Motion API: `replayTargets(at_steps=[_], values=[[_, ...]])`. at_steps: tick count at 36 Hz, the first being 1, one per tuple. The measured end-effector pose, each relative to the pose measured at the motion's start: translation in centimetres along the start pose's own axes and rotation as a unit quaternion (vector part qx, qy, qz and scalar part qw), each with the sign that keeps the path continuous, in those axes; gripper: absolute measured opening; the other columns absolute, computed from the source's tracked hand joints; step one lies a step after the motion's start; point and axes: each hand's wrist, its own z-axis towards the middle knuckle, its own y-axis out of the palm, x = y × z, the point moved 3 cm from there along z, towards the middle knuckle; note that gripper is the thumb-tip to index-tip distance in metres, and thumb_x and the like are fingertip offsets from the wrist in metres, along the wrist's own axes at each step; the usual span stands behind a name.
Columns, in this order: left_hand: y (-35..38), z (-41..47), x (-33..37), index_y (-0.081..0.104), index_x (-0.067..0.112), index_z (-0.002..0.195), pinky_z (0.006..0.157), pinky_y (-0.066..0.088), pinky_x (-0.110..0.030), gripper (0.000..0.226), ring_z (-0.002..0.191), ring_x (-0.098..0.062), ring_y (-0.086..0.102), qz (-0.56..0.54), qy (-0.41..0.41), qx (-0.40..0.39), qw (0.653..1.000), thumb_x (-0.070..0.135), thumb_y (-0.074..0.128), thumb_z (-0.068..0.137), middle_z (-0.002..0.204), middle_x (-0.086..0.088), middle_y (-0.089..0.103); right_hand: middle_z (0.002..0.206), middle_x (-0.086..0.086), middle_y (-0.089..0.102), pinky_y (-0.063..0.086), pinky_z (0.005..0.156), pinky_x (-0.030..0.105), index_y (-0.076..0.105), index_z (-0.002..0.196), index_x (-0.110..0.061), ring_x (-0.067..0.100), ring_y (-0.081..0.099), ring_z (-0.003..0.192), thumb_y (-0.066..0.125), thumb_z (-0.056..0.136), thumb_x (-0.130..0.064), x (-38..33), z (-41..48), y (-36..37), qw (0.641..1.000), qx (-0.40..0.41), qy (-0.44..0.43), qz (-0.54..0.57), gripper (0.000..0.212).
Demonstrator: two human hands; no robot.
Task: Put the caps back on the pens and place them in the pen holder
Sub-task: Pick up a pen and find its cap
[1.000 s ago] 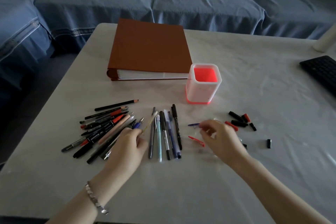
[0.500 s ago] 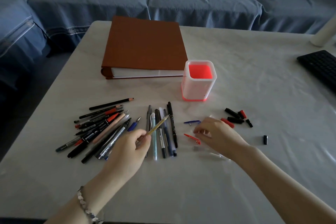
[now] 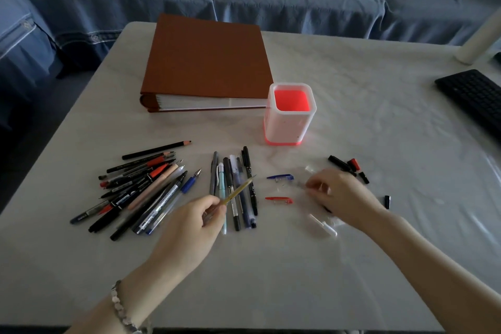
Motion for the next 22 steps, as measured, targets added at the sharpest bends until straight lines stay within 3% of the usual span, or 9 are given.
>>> replayTargets(at_steps=[6,13,17,22], values=[[0.5,-0.1,0.7,0.063,0.015,0.079,0.038,0.027,-0.012,0.016,0.039,-0.005,0.039,-0.035,-0.008,-0.016,0.999,0.021,0.054,0.089,0.047,0.005,0.043,0.083,-0.003,0.061,0.045,0.073,0.036,0.067,0.088,-0.019,0.018,0.053,0.079,0.058,0.086,-0.026,2.4,0.0,-3.4,0.996,0.064,0.054,0.019,0.012],[1.0,0.1,1.9,0.064,0.016,0.08,0.043,0.033,-0.009,0.012,0.046,-0.001,0.047,-0.028,-0.002,-0.018,0.999,0.02,0.056,0.088,0.047,0.008,0.049,0.077,-0.01,0.06,0.046,0.07,0.035,0.065,0.085,-0.028,0.015,0.054,0.074,0.062,0.082,-0.035,4.9,-1.0,-3.7,0.994,0.053,0.094,0.016,0.008],[1.4,0.3,2.1,0.063,0.014,0.077,0.043,0.031,-0.013,0.014,0.047,-0.007,0.043,-0.022,0.008,-0.026,0.999,0.02,0.056,0.088,0.05,0.004,0.048,0.078,-0.016,0.057,0.042,0.059,0.027,0.054,0.082,-0.033,0.012,0.053,0.071,0.062,0.081,-0.036,5.4,-1.9,-2.6,0.995,0.035,0.09,0.002,0.008],[1.7,0.4,2.3,0.063,0.016,0.075,0.043,0.031,-0.015,0.016,0.046,-0.007,0.041,-0.022,0.006,-0.037,0.999,0.021,0.055,0.088,0.05,0.009,0.05,0.086,-0.014,0.05,0.044,0.067,0.027,0.051,0.069,-0.038,0.012,0.052,0.075,0.064,0.081,-0.025,4.8,-2.8,-2.0,0.999,0.021,0.031,0.005,0.022]])
